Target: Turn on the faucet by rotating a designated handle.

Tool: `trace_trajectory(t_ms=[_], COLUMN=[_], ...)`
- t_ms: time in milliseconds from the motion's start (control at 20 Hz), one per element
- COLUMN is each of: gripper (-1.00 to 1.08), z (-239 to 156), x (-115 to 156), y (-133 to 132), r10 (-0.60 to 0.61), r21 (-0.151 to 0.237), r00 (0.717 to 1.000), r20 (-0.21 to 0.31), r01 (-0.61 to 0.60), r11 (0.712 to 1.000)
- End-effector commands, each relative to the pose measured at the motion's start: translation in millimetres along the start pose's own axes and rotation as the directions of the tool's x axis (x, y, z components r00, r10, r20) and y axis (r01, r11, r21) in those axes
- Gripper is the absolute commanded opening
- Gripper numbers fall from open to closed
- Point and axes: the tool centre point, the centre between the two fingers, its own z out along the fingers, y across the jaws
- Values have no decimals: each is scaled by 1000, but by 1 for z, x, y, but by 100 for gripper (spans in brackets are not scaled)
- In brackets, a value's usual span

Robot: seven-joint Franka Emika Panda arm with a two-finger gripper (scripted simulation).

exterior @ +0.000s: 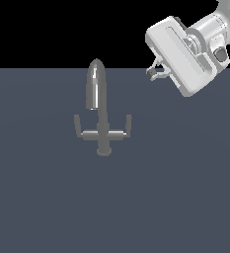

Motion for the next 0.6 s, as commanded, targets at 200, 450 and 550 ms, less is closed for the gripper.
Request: trace_trajectory(t_ms=[200,450,550], gripper=[-100,-100,-100], z=[24,48,58], x=[36,63,74], y=[16,28,32], r10=[52,88,100], r21=[140,246,286], r00=[996,987,981], r20=[73,137,164], r01=[-62,-120,-145], r11=[988,962,947])
